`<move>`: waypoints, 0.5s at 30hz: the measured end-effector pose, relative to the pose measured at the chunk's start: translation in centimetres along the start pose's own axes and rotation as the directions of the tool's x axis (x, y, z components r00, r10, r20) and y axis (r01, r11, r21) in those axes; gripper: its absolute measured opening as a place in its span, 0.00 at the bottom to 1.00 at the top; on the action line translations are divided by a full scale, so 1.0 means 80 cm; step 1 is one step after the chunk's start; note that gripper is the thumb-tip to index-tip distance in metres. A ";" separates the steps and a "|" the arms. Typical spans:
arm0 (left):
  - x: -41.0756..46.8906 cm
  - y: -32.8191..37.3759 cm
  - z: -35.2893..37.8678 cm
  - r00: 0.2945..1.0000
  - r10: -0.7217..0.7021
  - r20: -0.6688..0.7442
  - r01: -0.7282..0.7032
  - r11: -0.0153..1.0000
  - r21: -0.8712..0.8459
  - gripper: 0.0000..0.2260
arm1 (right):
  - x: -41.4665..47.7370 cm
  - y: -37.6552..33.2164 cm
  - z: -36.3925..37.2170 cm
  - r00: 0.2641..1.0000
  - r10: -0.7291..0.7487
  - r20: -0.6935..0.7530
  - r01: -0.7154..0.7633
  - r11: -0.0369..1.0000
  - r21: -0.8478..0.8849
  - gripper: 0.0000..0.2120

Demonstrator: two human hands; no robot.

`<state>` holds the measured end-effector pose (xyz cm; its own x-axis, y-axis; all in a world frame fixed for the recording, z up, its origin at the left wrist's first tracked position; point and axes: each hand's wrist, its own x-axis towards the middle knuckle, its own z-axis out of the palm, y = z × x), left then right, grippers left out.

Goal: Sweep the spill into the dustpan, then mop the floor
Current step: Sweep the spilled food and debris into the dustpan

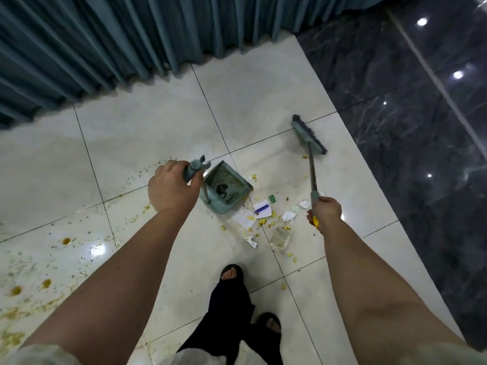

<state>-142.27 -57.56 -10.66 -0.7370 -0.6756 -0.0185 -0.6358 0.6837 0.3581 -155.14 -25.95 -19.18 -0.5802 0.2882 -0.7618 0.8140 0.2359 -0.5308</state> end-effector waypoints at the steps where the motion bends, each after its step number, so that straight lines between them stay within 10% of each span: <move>1: 0.002 0.000 0.002 1.000 0.005 -0.013 -0.005 1.000 0.007 0.15 | 0.015 0.002 0.004 1.000 0.022 -0.003 -0.022 0.999 -0.028 0.13; 15: -0.047 -0.018 -0.017 0.981 -0.038 0.190 0.029 0.998 0.050 0.16 | -0.164 0.088 -0.051 0.957 0.224 0.184 -0.169 0.947 -0.272 0.05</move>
<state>-138.25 -56.35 -9.80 -0.7425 -0.6364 -0.2089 -0.6675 0.6770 0.3100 -141.93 -24.31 -11.44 -0.3682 0.1577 -0.9163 0.8619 0.4275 -0.2728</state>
